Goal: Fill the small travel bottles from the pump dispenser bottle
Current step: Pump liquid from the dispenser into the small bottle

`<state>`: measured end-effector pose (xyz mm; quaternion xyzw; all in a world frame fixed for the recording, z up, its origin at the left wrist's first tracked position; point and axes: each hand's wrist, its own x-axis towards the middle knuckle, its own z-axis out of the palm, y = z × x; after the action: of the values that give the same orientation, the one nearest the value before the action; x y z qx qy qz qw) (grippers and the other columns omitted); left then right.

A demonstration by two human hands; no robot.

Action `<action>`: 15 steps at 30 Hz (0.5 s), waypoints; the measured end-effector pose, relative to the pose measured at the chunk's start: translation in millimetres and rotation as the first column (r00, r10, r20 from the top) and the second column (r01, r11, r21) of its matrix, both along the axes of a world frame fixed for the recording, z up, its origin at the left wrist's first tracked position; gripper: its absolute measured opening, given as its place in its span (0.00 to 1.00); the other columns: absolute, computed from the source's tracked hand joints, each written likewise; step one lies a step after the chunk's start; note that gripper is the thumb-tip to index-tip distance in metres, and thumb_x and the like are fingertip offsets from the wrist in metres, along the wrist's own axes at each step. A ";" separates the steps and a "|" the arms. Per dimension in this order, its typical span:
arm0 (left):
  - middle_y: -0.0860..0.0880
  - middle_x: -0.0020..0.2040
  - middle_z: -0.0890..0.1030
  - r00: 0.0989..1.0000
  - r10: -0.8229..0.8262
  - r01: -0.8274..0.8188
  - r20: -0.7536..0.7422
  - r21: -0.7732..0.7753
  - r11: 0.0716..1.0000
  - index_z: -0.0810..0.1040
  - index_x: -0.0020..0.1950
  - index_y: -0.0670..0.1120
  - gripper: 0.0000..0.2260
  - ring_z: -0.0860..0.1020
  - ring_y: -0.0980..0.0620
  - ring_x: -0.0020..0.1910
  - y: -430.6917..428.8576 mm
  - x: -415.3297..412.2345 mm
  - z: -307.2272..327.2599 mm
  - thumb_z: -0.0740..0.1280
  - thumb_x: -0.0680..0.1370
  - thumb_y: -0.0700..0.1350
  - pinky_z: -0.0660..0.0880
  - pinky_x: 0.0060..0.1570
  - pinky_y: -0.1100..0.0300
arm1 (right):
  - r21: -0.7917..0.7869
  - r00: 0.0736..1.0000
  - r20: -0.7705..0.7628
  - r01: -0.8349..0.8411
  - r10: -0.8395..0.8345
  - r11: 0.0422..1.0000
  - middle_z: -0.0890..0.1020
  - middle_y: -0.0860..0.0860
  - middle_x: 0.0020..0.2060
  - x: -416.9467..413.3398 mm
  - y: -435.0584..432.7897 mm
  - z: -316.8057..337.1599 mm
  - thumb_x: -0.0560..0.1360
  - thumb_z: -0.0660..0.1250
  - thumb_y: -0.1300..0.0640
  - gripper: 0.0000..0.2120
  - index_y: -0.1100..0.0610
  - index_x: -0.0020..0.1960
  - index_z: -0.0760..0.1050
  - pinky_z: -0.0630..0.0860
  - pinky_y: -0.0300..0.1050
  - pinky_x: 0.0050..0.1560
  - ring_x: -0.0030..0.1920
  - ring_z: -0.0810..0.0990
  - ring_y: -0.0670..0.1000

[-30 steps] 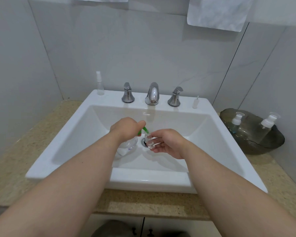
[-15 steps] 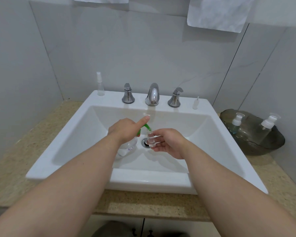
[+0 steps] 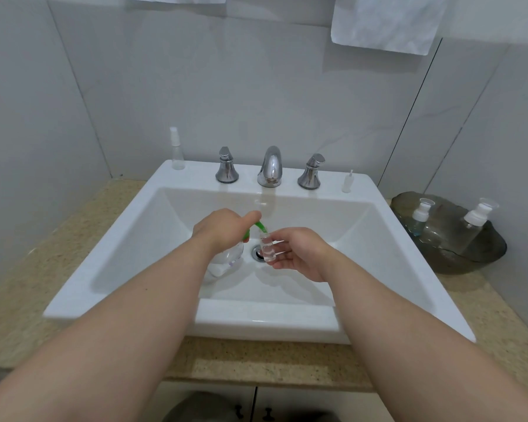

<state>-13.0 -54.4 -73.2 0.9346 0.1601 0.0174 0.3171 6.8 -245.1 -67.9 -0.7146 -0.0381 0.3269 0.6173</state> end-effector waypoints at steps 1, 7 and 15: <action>0.51 0.43 0.86 1.000 0.001 -0.001 0.000 0.004 1.000 0.84 0.36 0.48 0.28 0.81 0.47 0.43 0.2 0.7 -0.3 0.57 0.78 0.67 0.75 0.52 0.53 | -0.002 1.000 0.003 -0.010 0.010 1.000 0.85 0.57 0.41 -0.9 0.0 0.7 0.80 0.65 0.60 0.08 0.62 0.53 0.81 0.79 0.47 0.46 0.39 0.81 0.56; 0.49 0.44 0.86 1.000 -0.006 0.007 -0.005 0.016 1.000 0.83 0.35 0.48 0.25 0.81 0.45 0.43 -0.1 1.7 -0.5 0.58 0.77 0.64 0.74 0.48 0.54 | -0.010 0.998 0.018 -0.051 0.052 0.999 0.84 0.57 0.40 -5.9 -1.5 4.7 0.79 0.65 0.60 0.07 0.62 0.51 0.80 0.78 0.48 0.48 0.39 0.79 0.55; 0.51 0.36 0.81 1.000 -0.001 0.001 -0.010 0.005 1.000 0.82 0.34 0.47 0.22 0.76 0.46 0.37 -0.4 1.3 1.0 0.60 0.78 0.59 0.67 0.39 0.56 | -0.020 0.998 0.010 -0.058 0.058 0.998 0.84 0.57 0.40 -5.4 -0.2 3.7 0.80 0.66 0.60 0.08 0.63 0.54 0.81 0.80 0.46 0.45 0.37 0.81 0.54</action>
<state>-11.7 -54.9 -72.1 0.9356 0.1612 0.0130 0.3139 1.4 -245.3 -64.2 -0.7210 -0.0589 0.3411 0.6003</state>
